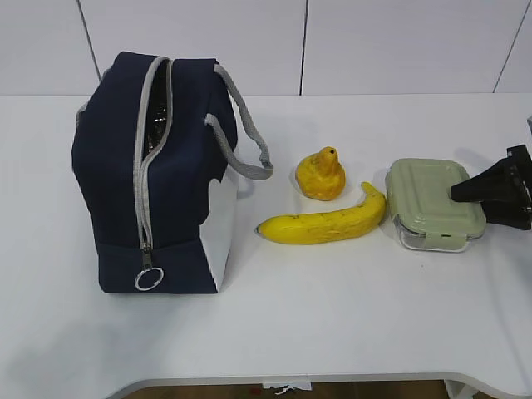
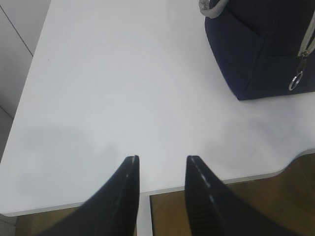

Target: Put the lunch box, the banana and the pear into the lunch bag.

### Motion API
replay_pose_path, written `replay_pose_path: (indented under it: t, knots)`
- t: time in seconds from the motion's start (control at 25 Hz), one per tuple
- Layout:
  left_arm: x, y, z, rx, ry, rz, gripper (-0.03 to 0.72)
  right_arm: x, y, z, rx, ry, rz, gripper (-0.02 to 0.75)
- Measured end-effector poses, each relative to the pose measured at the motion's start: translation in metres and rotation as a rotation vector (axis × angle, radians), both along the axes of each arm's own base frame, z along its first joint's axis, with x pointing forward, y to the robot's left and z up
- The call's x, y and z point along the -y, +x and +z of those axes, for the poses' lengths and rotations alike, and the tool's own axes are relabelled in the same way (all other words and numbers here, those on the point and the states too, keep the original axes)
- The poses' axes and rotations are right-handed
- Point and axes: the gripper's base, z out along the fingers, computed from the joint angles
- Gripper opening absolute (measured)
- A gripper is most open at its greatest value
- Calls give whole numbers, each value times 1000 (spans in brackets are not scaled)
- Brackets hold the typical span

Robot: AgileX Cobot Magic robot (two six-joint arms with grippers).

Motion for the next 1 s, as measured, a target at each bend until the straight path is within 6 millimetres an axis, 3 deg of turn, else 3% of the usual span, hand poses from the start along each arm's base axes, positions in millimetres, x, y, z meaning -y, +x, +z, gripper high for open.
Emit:
replay_pose_path:
  t: [0.28, 0.6, 0.76, 1.0]
  knots:
    - [0, 0, 0, 0, 0, 0, 244, 2, -5, 20, -80, -35, -55, 377]
    - [8, 2, 3, -22, -82, -56, 244, -2, -16, 79, -59, -69, -123, 377]
    - [17, 14, 16, -93, -177, -114, 244, -7, -26, 112, -11, -76, -142, 377]
    - [29, 49, 46, -212, -313, -172, 252, -19, -39, 155, 60, -30, -185, 376]
